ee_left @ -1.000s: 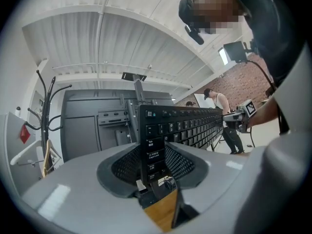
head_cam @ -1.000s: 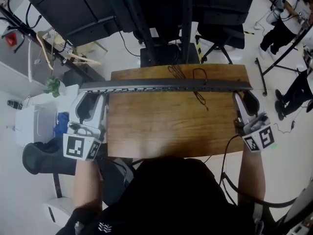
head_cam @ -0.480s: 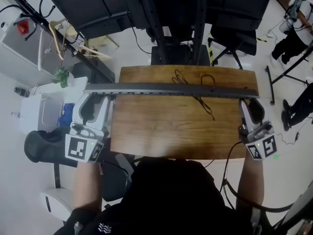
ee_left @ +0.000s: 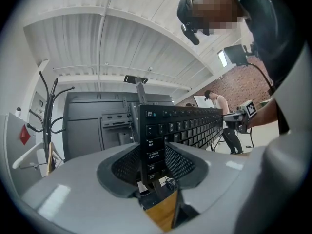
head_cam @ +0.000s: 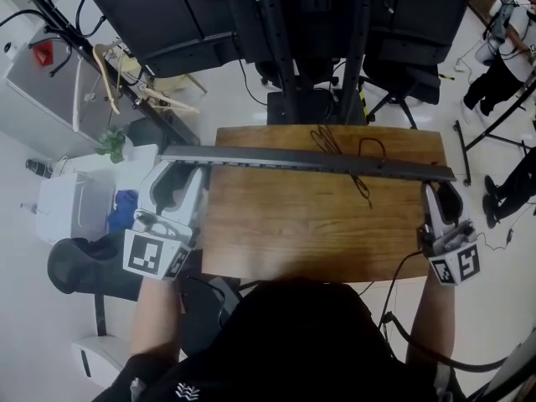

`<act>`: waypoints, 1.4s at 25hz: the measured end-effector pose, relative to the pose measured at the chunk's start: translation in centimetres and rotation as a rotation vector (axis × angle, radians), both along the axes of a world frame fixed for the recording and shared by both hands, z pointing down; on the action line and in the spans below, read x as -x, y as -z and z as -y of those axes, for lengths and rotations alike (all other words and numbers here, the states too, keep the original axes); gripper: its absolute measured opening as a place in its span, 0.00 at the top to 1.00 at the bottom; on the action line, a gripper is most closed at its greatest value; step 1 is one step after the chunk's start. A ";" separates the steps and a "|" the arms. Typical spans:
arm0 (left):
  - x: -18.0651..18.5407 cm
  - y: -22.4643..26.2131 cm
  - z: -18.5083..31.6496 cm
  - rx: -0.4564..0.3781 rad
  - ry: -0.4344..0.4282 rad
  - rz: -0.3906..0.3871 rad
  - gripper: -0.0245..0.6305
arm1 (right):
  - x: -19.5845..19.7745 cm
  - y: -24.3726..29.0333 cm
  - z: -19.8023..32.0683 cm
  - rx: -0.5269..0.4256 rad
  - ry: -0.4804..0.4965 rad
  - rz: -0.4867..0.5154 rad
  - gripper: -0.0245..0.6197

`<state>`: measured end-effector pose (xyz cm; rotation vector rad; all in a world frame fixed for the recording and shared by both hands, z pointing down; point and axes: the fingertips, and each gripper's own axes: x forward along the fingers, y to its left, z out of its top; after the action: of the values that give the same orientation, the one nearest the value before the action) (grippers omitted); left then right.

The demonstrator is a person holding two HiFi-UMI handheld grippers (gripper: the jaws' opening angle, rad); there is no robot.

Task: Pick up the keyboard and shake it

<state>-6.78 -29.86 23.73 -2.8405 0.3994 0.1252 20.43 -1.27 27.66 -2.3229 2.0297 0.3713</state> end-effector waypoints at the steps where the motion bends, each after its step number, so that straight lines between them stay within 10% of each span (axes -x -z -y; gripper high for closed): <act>1: 0.0 0.0 0.1 -0.001 -0.006 -0.003 0.73 | 0.2 0.2 0.0 0.002 -0.002 -0.005 0.77; 35: 2.5 0.0 1.0 0.017 -0.007 -0.037 0.73 | 2.8 1.1 0.7 0.025 -0.002 -0.029 0.77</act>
<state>-9.33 -30.82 23.74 -2.8600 0.4006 0.1771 17.67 -1.98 26.53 -2.3474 2.0568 0.3847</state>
